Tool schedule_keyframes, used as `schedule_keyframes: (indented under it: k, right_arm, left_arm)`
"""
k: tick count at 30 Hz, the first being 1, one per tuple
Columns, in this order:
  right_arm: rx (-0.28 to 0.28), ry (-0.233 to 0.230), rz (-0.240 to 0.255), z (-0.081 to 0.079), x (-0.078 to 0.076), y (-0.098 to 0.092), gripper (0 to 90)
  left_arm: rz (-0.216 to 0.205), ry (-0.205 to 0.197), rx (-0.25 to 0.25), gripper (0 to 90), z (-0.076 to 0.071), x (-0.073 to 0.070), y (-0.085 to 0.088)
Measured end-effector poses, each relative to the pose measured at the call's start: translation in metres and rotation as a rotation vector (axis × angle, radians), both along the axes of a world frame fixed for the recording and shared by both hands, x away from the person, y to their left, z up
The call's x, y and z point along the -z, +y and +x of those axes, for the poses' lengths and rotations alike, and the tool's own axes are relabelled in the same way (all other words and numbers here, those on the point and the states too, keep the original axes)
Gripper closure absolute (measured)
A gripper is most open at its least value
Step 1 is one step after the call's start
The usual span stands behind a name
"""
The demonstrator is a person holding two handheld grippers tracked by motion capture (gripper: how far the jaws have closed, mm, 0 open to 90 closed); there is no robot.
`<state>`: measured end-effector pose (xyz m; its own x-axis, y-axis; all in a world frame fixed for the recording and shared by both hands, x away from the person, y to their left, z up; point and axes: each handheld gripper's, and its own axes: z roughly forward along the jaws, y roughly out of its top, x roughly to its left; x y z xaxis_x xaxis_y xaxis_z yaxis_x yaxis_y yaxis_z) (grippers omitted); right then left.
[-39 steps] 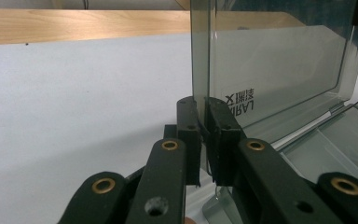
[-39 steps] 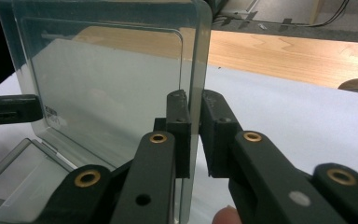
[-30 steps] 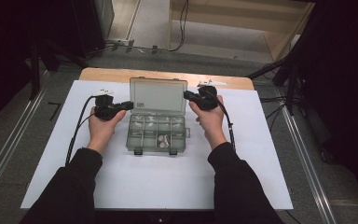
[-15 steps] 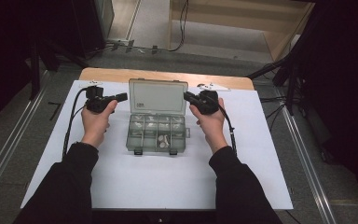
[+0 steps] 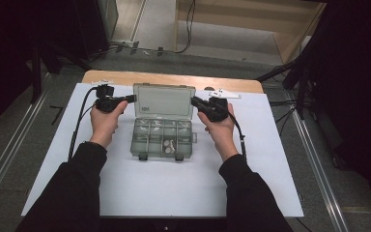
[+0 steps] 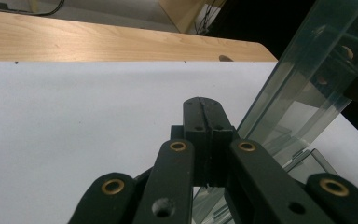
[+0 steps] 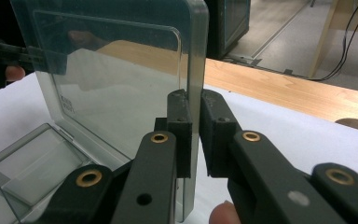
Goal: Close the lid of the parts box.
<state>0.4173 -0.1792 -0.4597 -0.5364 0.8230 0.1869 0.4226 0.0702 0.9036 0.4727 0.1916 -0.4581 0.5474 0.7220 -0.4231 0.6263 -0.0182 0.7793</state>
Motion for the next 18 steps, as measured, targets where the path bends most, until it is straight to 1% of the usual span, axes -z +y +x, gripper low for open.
schedule_keyframes:
  k: [4, 8, 9, 12, 13, 15, 17, 18]
  right_arm:
    - [-0.006, -0.004, -0.006, -0.0002, -0.0003, -0.0006, 81.1]
    - [-0.024, -0.016, -0.012, -0.0012, -0.0007, 0.0, 81.1]
    - [-0.023, -0.016, -0.013, -0.0013, -0.0008, 0.0001, 81.0]
    - [-0.021, -0.008, -0.007, -0.0013, -0.0012, -0.0002, 80.1]
    - [-0.026, -0.004, -0.002, -0.0014, -0.0014, -0.0005, 78.2]
    - [-0.033, 0.008, 0.003, -0.0019, -0.0015, -0.001, 71.7]
    - [-0.039, 0.012, 0.002, -0.0028, -0.0015, -0.0017, 67.9]
    - [-0.048, 0.015, 0.009, -0.0036, -0.0014, -0.0033, 66.9]
  left_arm:
    - [-0.008, -0.008, 0.013, 90.0, 0.0, 0.0, -0.0001]
    - [0.002, -0.002, 0.02, 90.0, 0.0016, 0.001, -0.0037]
    - [0.01, -0.006, 0.022, 90.0, 0.0016, 0.001, -0.0048]
    - [0.007, -0.009, 0.019, 90.0, 0.0012, 0.0009, -0.0059]
    - [0.008, -0.011, 0.022, 90.0, 0.001, 0.0009, -0.0058]
    - [0.012, -0.013, 0.028, 90.0, 0.0004, 0.0003, -0.0056]
    - [0.013, -0.016, 0.03, 90.0, 0.0, -0.0002, -0.0056]
    - [0.013, -0.015, 0.03, 90.0, -0.0003, -0.0005, -0.0058]
